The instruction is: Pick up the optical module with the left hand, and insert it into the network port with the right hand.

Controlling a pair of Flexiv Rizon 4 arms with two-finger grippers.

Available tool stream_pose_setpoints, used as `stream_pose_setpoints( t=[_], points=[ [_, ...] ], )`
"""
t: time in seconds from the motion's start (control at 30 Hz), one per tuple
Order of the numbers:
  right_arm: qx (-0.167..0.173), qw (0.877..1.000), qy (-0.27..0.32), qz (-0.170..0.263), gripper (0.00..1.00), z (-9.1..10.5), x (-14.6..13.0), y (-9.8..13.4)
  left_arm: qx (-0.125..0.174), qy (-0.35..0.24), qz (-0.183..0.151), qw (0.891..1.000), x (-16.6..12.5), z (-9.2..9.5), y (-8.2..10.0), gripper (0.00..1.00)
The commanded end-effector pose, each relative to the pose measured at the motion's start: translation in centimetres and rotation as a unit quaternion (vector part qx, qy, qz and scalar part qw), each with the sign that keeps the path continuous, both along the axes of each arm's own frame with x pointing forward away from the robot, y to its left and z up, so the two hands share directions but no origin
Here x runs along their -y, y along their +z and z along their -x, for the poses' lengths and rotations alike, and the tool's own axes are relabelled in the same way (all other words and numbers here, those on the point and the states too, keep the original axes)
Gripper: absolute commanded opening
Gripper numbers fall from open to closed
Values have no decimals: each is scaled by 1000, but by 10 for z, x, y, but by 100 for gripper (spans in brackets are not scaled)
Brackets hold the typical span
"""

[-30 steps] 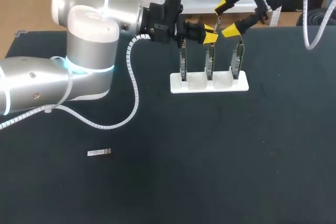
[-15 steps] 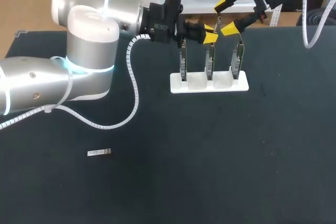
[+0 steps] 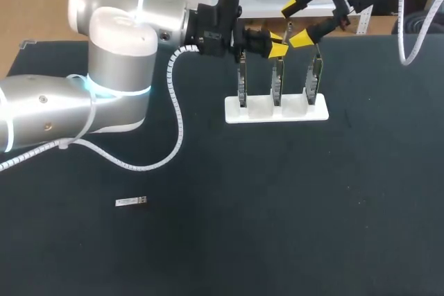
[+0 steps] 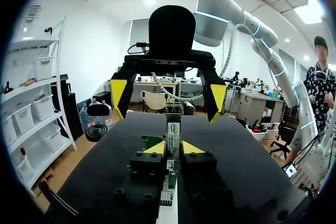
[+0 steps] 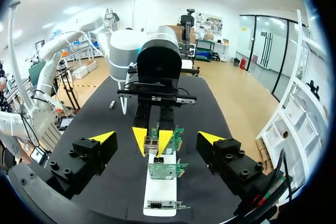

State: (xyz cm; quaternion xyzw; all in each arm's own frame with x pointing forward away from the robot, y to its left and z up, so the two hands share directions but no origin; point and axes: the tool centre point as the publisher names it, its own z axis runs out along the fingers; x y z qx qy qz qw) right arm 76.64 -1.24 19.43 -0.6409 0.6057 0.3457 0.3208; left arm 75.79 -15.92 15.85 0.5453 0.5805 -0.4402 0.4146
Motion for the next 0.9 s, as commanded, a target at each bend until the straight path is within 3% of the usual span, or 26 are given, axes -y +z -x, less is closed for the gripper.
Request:
stream_pose_setpoints(
  t=[0.03, 0.1, 0.17, 0.23, 0.27, 0.9],
  points=[
    [1, 1000, -2, 0, 100, 1, -1, 0, 0, -1, 0, 1000, 0, 0, 0, 0],
    [1, 1000, -1, 0, 96, 1, -1, 0, 0, -1, 0, 1000, 0, 0, 0, 0],
    [1, 1000, -1, 0, 42, 1, -1, 0, 0, -1, 0, 1000, 0, 0, 0, 0],
    [1, 1000, -1, 0, 9, 1, -1, 0, 0, -1, 0, 1000, 0, 0, 0, 0],
    [0, 1000, -2, 0, 0, 1, -1, 0, 0, -1, 0, 1000, 0, 0, 0, 0],
    [0, 1000, -8, 4, 0, 1, 2, -1, 0, -1, 0, 1000, 0, 0, 0, 0]
  ],
)
